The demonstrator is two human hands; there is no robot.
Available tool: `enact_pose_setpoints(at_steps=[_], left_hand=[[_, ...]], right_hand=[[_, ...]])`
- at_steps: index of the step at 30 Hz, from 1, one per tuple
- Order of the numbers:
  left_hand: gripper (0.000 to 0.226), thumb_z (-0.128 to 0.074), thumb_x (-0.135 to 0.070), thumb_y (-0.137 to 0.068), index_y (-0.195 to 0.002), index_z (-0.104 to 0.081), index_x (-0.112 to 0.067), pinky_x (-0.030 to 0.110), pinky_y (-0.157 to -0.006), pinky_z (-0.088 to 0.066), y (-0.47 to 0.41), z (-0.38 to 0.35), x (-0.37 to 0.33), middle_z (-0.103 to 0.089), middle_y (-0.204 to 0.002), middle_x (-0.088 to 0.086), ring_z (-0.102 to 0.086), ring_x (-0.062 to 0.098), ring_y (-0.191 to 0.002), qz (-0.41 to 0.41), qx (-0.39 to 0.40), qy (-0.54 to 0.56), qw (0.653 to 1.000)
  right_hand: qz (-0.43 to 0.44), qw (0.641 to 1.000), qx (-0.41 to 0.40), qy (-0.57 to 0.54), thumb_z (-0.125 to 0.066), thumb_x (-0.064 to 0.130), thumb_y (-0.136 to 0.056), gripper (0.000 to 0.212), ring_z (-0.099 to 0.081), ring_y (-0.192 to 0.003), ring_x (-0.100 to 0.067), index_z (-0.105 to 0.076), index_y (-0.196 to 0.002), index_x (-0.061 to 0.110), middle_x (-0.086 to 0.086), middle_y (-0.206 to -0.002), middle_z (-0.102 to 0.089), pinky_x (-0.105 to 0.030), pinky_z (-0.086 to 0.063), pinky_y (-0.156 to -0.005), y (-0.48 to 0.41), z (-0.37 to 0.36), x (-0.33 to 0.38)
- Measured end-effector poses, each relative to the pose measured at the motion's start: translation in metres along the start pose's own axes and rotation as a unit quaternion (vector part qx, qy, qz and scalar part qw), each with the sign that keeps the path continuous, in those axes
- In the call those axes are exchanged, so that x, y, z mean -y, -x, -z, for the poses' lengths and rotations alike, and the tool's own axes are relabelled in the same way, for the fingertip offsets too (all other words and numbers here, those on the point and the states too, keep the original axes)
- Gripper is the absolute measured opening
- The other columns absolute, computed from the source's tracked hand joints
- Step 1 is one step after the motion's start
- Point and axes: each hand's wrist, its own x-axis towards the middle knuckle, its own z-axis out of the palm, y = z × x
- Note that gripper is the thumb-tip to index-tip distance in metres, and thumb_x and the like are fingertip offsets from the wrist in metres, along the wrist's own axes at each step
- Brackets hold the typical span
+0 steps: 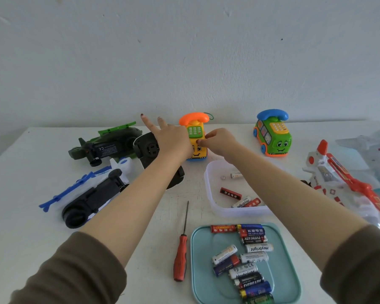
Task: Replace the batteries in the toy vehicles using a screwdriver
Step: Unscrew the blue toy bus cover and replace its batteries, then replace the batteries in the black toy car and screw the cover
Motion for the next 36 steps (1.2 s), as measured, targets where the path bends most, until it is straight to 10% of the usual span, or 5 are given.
enact_pose_setpoints(at_steps=[6, 11, 19, 28, 36], left_hand=[[0.035, -0.061, -0.038, -0.088, -0.118, -0.058, -0.019, 0.07, -0.107, 0.008, 0.006, 0.001, 0.012, -0.054, -0.131, 0.006, -0.018, 0.031, -0.145, -0.039, -0.021, 0.107, 0.993], [0.052, -0.058, -0.041, -0.093, -0.134, -0.052, -0.009, 0.042, -0.109, -0.029, 0.015, 0.009, 0.056, -0.056, -0.135, 0.012, -0.044, 0.032, -0.129, -0.012, -0.142, 0.324, 0.935], [0.022, -0.052, -0.019, -0.094, -0.11, -0.057, -0.004, 0.031, -0.065, -0.035, 0.024, 0.003, 0.107, -0.053, -0.087, 0.01, -0.047, 0.023, -0.08, 0.014, -0.003, 0.366, 0.93], [0.01, -0.048, -0.007, -0.094, -0.088, -0.051, -0.015, 0.029, -0.062, -0.034, 0.039, -0.004, 0.111, -0.048, -0.084, 0.011, -0.046, 0.022, -0.073, 0.011, -0.037, 0.37, 0.928], [0.008, -0.051, -0.014, -0.099, -0.107, -0.054, -0.014, 0.018, -0.058, -0.057, 0.072, 0.03, 0.14, -0.06, -0.115, 0.015, -0.068, 0.022, -0.088, 0.083, -0.067, 0.674, 0.731]], right_hand=[[0.012, 0.999, -0.021, 0.03, -0.057, 0.027, -0.094, 0.048, -0.053, -0.119, -0.031, -0.049, -0.129, -0.005, -0.02, -0.13, -0.056, -0.039, -0.043, -0.097, 0.01, 0.001, 0.005], [0.08, 0.989, -0.11, 0.058, -0.055, 0.032, -0.092, 0.039, -0.054, -0.106, -0.03, -0.048, -0.12, 0.006, -0.01, -0.11, -0.06, -0.035, -0.043, -0.083, 0.023, -0.005, 0.013], [0.066, 0.989, 0.12, 0.058, -0.058, 0.022, -0.091, 0.046, -0.061, -0.102, -0.032, -0.041, -0.13, 0.003, -0.008, -0.102, -0.05, -0.043, -0.054, -0.089, 0.058, -0.038, 0.023], [-0.009, 0.989, 0.15, 0.012, -0.05, 0.008, -0.093, 0.01, -0.065, -0.084, -0.026, -0.048, -0.102, 0.004, -0.012, -0.092, -0.059, -0.03, -0.055, -0.076, 0.067, -0.06, 0.025], [0.104, 0.978, -0.019, -0.178, -0.064, 0.017, -0.087, 0.016, -0.052, -0.07, -0.011, -0.062, -0.103, 0.014, 0.002, -0.078, -0.056, -0.021, -0.041, -0.059, 0.085, -0.044, 0.029]])
